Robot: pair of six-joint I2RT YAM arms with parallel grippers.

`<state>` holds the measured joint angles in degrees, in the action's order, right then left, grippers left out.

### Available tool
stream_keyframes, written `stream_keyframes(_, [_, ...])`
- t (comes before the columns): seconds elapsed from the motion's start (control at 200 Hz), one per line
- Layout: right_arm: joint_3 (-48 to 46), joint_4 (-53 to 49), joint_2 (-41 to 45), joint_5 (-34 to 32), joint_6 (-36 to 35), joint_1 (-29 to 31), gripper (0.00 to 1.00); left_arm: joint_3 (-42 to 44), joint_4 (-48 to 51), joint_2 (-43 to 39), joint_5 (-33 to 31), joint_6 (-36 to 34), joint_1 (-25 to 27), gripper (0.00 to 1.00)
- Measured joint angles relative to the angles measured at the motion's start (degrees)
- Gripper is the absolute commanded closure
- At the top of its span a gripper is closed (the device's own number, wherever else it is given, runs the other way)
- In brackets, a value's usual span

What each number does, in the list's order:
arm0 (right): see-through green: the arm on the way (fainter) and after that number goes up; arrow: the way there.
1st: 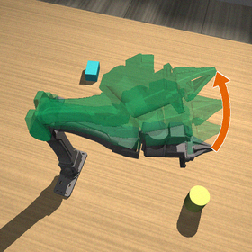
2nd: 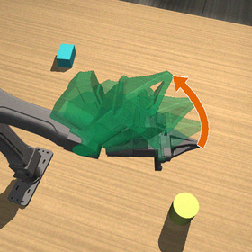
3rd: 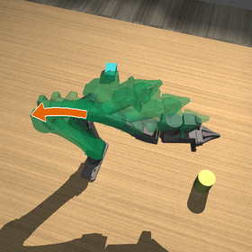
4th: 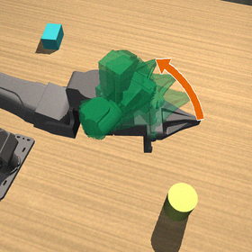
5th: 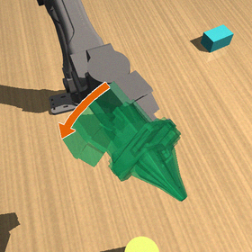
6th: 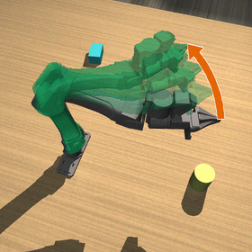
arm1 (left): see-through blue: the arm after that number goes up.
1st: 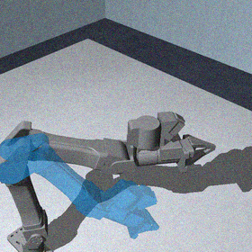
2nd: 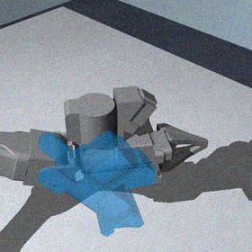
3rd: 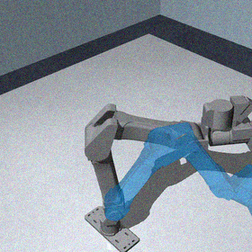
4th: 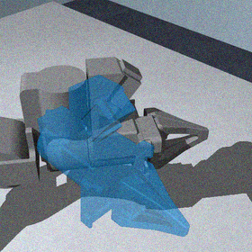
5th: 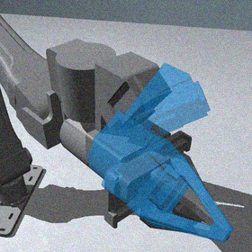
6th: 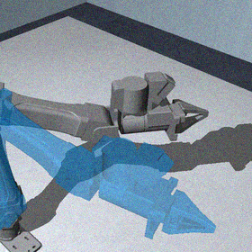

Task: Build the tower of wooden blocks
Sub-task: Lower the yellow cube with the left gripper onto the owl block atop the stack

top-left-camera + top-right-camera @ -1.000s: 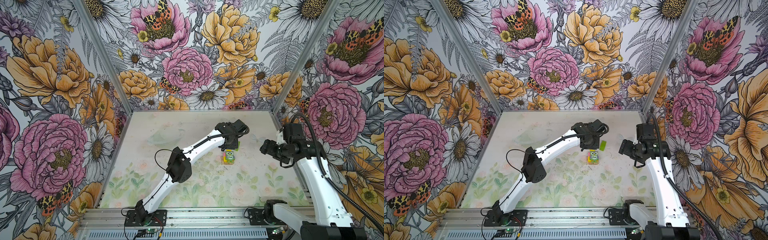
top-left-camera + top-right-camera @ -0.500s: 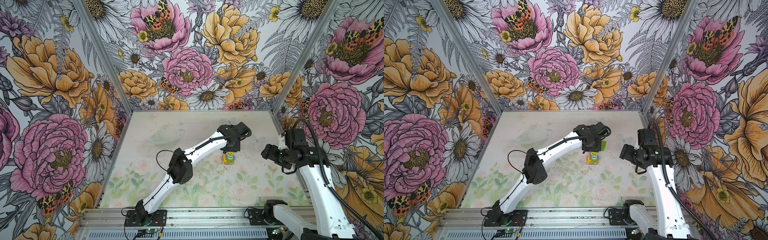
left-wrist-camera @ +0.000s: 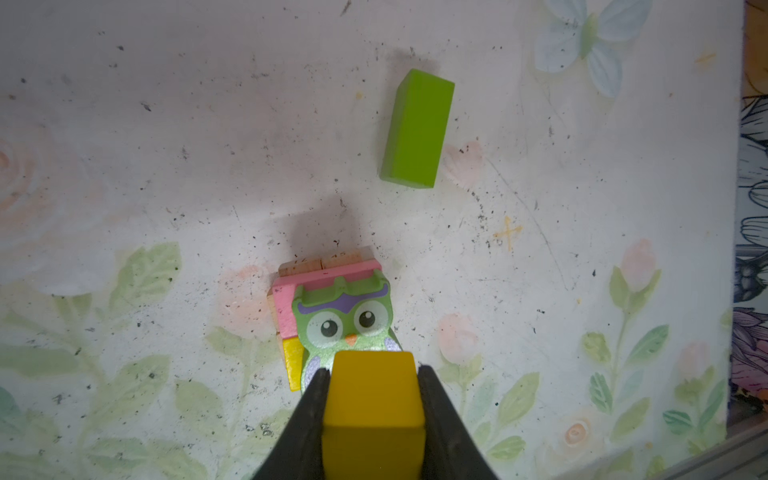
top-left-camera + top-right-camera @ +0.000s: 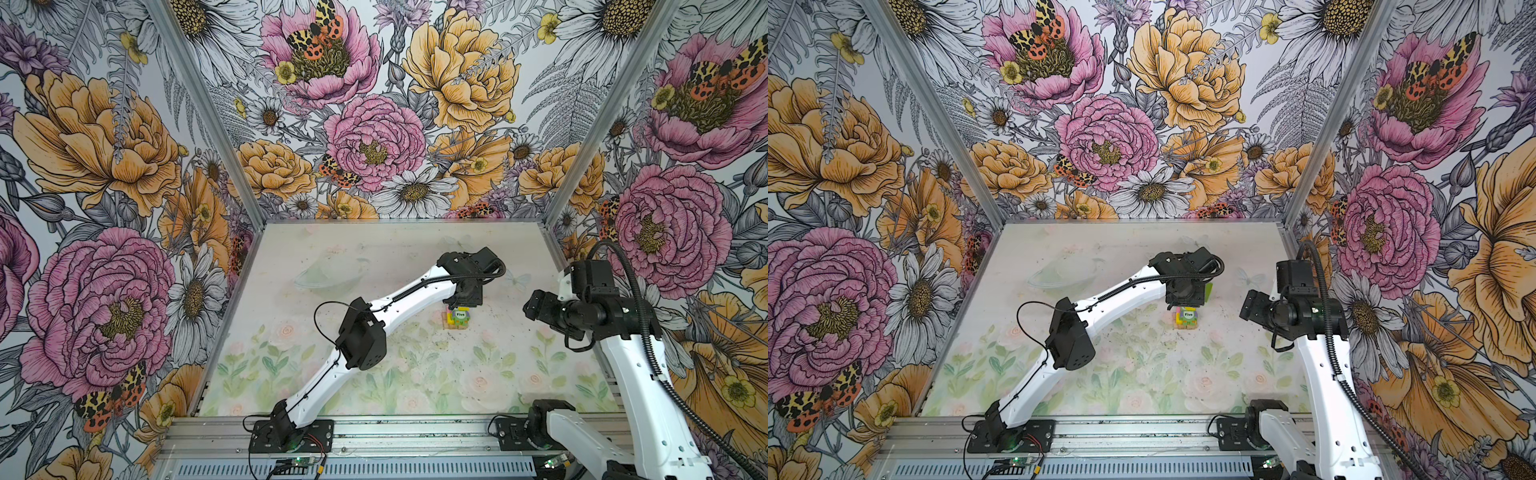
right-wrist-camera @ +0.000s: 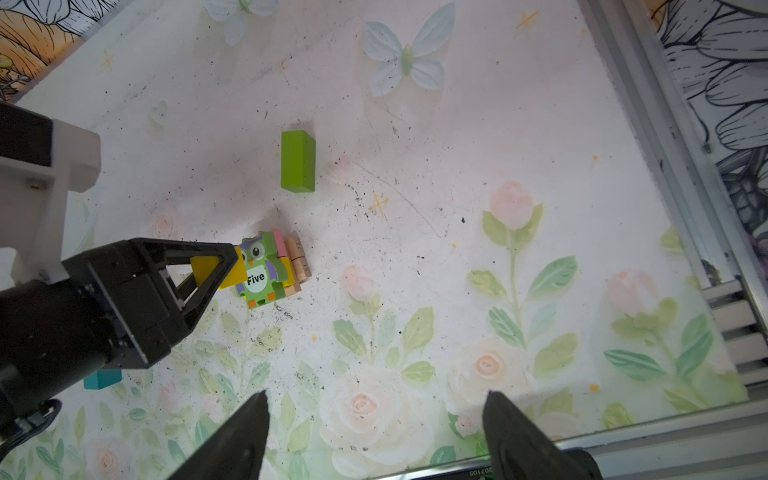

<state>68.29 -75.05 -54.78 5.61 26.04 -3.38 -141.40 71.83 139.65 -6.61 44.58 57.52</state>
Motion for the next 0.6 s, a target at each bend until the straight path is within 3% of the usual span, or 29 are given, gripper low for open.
stream_keyframes(0.6, [0.00, -0.57, 0.35, -0.87, 0.00, -0.09, 0.17, 0.52, 0.17, 1.90, -0.04, 0.09, -0.81, 0.74])
